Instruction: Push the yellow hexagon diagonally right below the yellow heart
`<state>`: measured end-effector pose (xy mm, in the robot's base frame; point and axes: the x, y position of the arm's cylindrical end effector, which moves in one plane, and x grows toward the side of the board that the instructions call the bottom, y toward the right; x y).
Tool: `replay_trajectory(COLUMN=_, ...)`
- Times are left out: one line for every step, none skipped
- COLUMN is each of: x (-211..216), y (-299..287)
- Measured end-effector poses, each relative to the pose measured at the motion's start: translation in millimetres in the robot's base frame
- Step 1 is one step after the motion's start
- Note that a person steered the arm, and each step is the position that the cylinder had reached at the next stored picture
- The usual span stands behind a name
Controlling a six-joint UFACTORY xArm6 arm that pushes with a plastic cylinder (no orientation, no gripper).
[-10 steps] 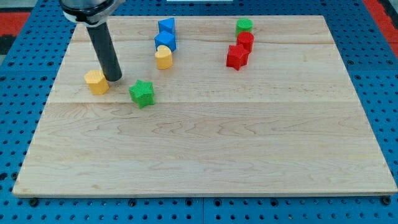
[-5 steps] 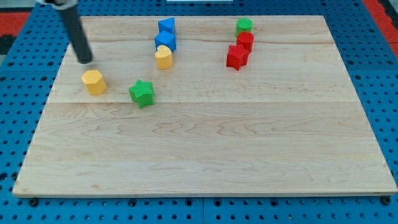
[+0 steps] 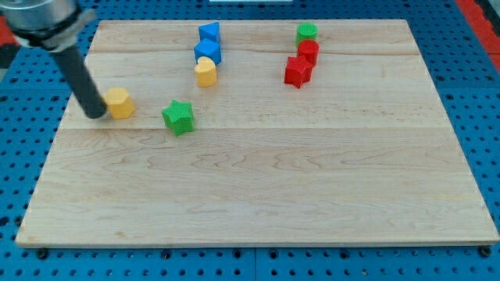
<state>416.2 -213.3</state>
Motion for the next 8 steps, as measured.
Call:
replay_trajectory(x=-7.9, y=29.8)
replay_trajectory(x=-17.0, y=37.3)
replay_trajectory(x=-18.8, y=28.4)
replay_trajectory(x=-22.7, y=-37.6)
replay_trajectory(x=-36.3, y=-49.0)
replay_trajectory(x=-41.5, y=-40.7)
replay_trajectory(x=-41.5, y=-40.1)
replay_trajectory(x=-41.5, y=-10.8)
